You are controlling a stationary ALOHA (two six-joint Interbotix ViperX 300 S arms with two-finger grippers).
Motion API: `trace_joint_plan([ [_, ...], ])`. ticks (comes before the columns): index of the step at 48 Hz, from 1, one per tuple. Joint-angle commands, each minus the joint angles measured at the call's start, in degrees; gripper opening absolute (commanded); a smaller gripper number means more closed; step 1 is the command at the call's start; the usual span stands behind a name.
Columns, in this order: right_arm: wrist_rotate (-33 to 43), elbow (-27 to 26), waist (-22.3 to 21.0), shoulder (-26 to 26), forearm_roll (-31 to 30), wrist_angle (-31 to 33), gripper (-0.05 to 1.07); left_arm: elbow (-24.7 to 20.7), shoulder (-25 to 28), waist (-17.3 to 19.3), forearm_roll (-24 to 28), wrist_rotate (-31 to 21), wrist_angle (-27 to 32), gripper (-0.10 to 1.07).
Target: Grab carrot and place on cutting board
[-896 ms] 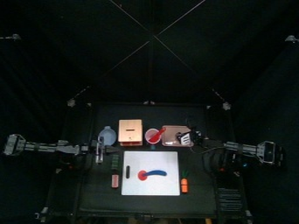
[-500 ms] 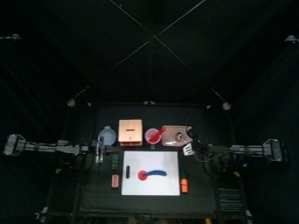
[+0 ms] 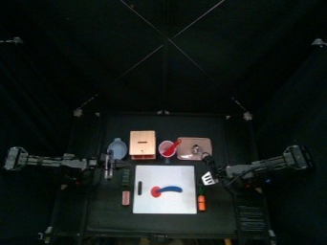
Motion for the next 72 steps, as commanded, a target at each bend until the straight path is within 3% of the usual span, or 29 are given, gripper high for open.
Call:
trace_joint_plan([
  [1, 0.35, -0.97, 1.93, 1.14, 2.46, -0.09, 0.89, -0.62, 0.26, 0.09, 0.0, -0.09, -0.44, 0.07],
  [8, 4.22, -1.76, 5.98, 4.57, 4.39, 0.0, 0.89, -0.44, 0.18, 0.09, 0.0, -0.09, -0.44, 0.17],
  [17, 10.63, -2.46, 8.7, 7.82, 1.67, 1.14, 0.89, -0.35, 0.26, 0.18, 0.0, 0.0, -0.44, 0.28],
  [33, 21.62, -3.43, 9.76, 14.59, -5.45, 1.49, 0.89, -0.26, 0.26, 0.18, 0.0, -0.09, -0.18, 0.3],
  [54, 23.82, -6.86, 10.72, 23.29, -5.01, 1.67, 0.89, -0.18, 0.26, 0.18, 0.0, 0.0, -0.09, 0.3],
  [66, 23.73, -7.03, 10.81, 23.91, -5.1, 2.02, 0.86, -0.09, 0.26, 0.18, 0.0, -0.09, -0.09, 0.3],
  [72, 23.73, -7.03, 10.72, 23.91, -5.19, 3.16, 0.78, 0.0, 0.26, 0.18, 0.0, -0.09, -0.09, 0.3],
])
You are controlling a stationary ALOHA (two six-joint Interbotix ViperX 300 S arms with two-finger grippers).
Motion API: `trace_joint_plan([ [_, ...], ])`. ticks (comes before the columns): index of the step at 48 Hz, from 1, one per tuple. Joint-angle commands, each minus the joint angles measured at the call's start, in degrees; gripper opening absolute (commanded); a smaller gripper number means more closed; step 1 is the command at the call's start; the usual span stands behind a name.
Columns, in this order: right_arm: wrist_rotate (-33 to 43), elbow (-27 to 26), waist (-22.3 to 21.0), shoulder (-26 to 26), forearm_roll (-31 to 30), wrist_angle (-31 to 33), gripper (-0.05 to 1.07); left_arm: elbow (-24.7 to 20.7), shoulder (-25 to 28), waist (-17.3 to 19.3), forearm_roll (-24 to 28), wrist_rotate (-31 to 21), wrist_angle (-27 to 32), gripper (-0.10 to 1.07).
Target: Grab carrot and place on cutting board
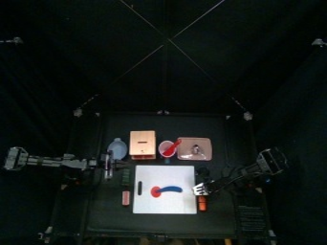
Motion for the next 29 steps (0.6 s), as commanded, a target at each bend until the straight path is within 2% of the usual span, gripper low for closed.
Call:
trace_joint_plan([
  [1, -0.09, -0.88, 0.18, -0.7, -0.18, 0.97, 0.76, -0.62, 0.26, 0.18, 0.0, 0.0, -0.18, 0.3],
  [7, -0.09, -0.97, 0.18, -0.79, -0.26, 1.41, 0.64, -0.7, 0.26, 0.18, 0.0, 0.09, -0.09, 0.3],
  [16, -0.09, -1.32, 0.0, -0.79, -1.93, 1.67, 0.54, -0.7, 0.18, 0.18, 0.0, 0.09, -0.18, 0.3],
  [29, 0.09, -4.83, -0.35, -1.05, -13.54, 4.22, 0.5, -0.62, 0.26, 0.18, 0.0, 0.0, -0.18, 0.3],
])
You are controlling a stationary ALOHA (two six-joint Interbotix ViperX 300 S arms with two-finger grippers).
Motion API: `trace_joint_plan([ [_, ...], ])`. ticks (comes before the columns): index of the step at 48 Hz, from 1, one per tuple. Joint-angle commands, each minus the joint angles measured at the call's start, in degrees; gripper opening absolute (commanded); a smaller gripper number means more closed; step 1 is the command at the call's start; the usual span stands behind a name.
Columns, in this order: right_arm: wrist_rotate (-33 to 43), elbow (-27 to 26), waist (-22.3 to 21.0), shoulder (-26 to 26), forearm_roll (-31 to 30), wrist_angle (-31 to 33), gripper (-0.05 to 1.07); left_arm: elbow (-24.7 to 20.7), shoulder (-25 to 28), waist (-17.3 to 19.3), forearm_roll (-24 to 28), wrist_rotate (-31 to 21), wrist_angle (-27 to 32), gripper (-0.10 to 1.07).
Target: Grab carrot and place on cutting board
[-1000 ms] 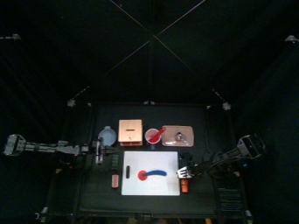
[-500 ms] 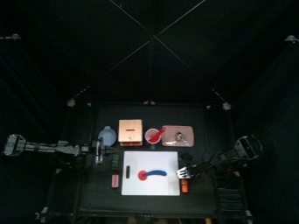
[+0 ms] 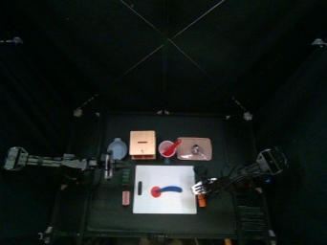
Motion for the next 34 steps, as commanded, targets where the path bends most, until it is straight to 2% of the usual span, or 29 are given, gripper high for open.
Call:
trace_joint_plan([
  [1, 0.09, -2.55, -0.09, -1.05, -4.66, 0.53, 0.5, -0.7, 0.26, 0.18, 0.0, 0.0, -0.26, 0.3],
  [17, -0.09, -8.44, -1.23, -1.67, -20.65, 3.87, 0.5, -0.62, 0.26, 0.18, 0.0, 0.0, -0.26, 0.3],
  [34, 0.18, -10.46, -3.08, -1.85, -31.64, 4.75, 0.5, -0.09, 0.18, 0.18, 0.0, -0.09, -0.18, 0.3],
])
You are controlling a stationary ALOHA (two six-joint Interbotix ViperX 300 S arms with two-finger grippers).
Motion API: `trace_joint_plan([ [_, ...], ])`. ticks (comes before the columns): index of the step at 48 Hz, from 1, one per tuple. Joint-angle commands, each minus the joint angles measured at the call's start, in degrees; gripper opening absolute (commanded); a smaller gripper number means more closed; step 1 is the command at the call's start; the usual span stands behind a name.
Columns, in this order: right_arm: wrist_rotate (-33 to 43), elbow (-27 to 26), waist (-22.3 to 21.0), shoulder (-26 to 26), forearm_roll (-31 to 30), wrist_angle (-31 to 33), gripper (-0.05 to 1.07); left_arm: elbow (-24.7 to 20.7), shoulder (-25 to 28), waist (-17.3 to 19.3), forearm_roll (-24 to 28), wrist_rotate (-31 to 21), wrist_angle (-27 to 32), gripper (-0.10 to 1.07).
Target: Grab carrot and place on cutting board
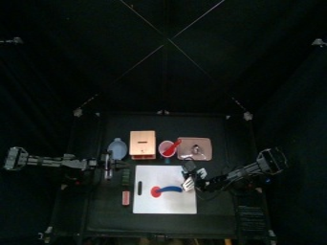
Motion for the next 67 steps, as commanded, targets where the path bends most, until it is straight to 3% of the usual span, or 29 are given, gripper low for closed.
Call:
trace_joint_plan([
  [1, 0.18, -1.67, -0.26, -1.67, -2.99, 0.35, 0.5, -0.53, 0.18, 0.09, 0.0, -0.09, -0.18, 0.3],
  [18, 2.81, -3.34, -1.76, 0.53, -15.38, 0.79, 0.5, -0.18, 0.26, -0.35, -0.88, -0.18, -0.26, 0.3],
  [29, 10.99, -3.08, -1.49, 1.58, -25.4, 1.32, 0.5, -0.09, 2.99, -1.14, -1.14, -0.09, -0.79, 0.3],
  [42, 18.63, -2.64, 0.09, 4.39, -35.68, 6.5, 0.5, -0.18, 5.89, -1.14, -1.93, -0.09, -2.99, 0.3],
  [58, 27.16, -4.13, 3.52, 12.22, -39.81, 14.33, 0.51, -0.09, 5.89, -1.14, -1.93, -0.09, -3.43, 0.3],
  [67, 28.65, -5.1, 4.22, 14.06, -40.08, 17.14, 0.51, 0.0, 5.89, -1.14, -1.93, -0.09, -3.43, 0.3],
])
